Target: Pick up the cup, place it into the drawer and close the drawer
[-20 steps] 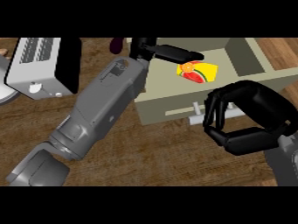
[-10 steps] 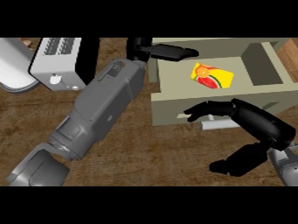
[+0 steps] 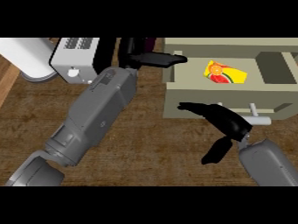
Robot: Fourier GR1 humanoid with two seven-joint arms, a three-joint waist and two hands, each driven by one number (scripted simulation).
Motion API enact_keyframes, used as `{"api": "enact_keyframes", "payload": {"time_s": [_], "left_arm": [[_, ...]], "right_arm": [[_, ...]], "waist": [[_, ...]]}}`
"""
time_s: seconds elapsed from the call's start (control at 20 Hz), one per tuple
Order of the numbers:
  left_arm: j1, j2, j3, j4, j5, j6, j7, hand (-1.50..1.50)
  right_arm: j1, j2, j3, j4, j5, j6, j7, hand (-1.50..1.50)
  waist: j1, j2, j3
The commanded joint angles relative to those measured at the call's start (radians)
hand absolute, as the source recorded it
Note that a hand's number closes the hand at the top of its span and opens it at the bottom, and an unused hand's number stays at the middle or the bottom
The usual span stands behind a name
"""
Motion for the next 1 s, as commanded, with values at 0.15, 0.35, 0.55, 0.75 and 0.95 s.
{"api": "enact_keyframes", "payload": {"time_s": [0.15, 0.35, 0.55, 0.75, 0.95], "left_arm": [[0.108, 0.049, 0.008, -0.078, 0.006, -0.069, -0.017, -1.50], [0.151, 0.103, 0.008, -0.159, 0.014, -0.096, 0.022, -1.50], [0.202, 0.107, 0.001, -0.191, 0.019, -0.123, 0.029, -1.50], [0.249, 0.136, -0.010, -0.215, 0.008, -0.157, 0.015, -1.50], [0.272, 0.155, -0.015, -0.251, 0.018, -0.185, 0.048, -1.50]], "right_arm": [[-0.184, 0.062, -0.012, 0.478, 0.137, -0.136, -0.161, 1.50], [-0.263, 0.037, -0.112, 0.633, 0.102, -0.204, -0.305, 1.50], [-0.398, 0.021, -0.203, 0.750, 0.070, -0.238, -0.351, 1.50], [-0.520, 0.002, -0.275, 0.840, 0.041, -0.262, -0.340, 1.50], [-0.562, -0.068, -0.331, 0.894, 0.014, -0.260, -0.346, 1.50]], "waist": [[0.060, 0.008, 0.001], [0.093, 0.006, 0.004], [0.110, 0.013, 0.004], [0.133, 0.023, 0.004], [0.154, 0.025, 0.005]]}}
